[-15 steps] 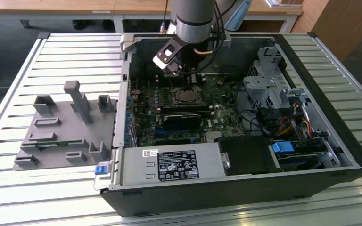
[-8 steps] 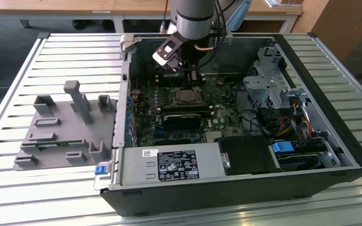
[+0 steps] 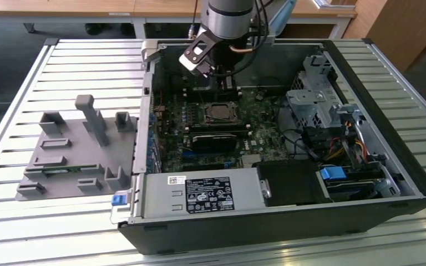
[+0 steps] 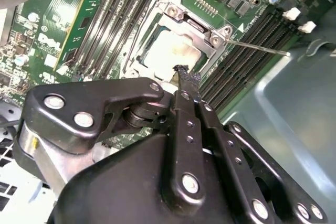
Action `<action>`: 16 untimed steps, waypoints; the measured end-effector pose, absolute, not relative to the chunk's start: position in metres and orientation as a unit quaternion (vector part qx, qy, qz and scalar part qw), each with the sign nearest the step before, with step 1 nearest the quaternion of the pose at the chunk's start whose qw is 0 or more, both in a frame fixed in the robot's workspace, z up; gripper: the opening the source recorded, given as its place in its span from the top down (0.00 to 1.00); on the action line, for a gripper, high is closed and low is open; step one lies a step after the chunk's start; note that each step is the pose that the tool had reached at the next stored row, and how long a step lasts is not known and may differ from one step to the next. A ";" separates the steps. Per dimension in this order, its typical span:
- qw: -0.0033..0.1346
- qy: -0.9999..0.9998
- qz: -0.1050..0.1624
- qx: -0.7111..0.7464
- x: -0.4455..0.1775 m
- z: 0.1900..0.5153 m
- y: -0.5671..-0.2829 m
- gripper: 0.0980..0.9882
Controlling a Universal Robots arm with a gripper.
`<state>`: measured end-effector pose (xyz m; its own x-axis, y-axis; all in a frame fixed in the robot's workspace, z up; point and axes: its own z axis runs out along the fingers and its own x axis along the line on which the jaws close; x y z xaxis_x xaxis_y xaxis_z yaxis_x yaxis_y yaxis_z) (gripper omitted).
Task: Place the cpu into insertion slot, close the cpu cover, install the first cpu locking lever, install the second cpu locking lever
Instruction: 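Install the first cpu locking lever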
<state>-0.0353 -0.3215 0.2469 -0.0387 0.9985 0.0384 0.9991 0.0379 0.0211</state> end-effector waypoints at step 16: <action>0.008 -0.769 -0.020 -0.639 -0.035 0.264 -0.322 0.99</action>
<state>-0.0353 -0.3215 0.2640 -0.1832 0.9824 0.0377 0.9830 0.1825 0.0209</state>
